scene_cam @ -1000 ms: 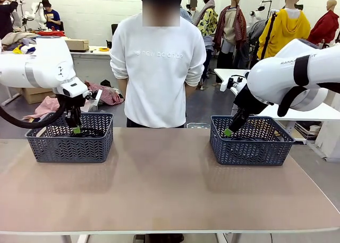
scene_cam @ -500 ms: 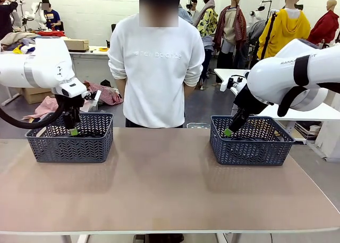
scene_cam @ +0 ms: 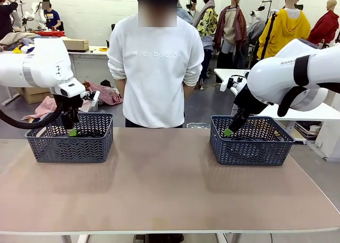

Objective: Organize the cables according to human instructions.
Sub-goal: Pick up a bundle of cables and place it in the basket indicated by the human.

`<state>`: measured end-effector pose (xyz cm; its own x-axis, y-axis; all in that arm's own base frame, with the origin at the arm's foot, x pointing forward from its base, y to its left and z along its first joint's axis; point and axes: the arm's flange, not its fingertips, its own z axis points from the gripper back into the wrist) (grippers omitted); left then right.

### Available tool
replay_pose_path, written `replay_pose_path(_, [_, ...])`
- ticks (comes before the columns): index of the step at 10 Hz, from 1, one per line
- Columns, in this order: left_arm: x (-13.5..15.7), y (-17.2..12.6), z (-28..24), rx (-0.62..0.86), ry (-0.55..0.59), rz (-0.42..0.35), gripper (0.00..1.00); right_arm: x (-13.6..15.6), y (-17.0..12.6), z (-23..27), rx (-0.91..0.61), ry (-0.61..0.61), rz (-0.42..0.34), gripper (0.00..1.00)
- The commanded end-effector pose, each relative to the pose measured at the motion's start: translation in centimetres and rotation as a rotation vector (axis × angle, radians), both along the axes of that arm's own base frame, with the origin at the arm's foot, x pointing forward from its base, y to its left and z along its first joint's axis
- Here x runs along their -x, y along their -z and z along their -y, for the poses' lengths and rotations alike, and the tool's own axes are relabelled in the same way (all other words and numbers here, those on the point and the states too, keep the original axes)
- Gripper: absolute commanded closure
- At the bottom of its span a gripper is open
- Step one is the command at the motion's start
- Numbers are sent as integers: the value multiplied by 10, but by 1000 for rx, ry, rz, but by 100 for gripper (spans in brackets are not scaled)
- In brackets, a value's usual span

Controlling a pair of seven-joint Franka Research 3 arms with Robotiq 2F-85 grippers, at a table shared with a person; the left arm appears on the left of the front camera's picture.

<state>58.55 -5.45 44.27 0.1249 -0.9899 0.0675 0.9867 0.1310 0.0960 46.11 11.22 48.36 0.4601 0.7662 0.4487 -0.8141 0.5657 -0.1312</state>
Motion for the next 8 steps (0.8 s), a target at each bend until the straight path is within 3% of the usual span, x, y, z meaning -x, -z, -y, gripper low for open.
replay_pose_path(1, [-5, 5, -10, 90, -12, -50, 0, 0, -1, 0, 5, 7, 3, 0])
replay_pose_path(2, [0, 0, 0, 0, 0, 0, 0, 0, -1, 0, 5, 7, 3, 0])
replay_pose_path(8, [0, 0, 0, 0, 0, 0, 0, 0, -1, 0, 5, 7, 3, 0])
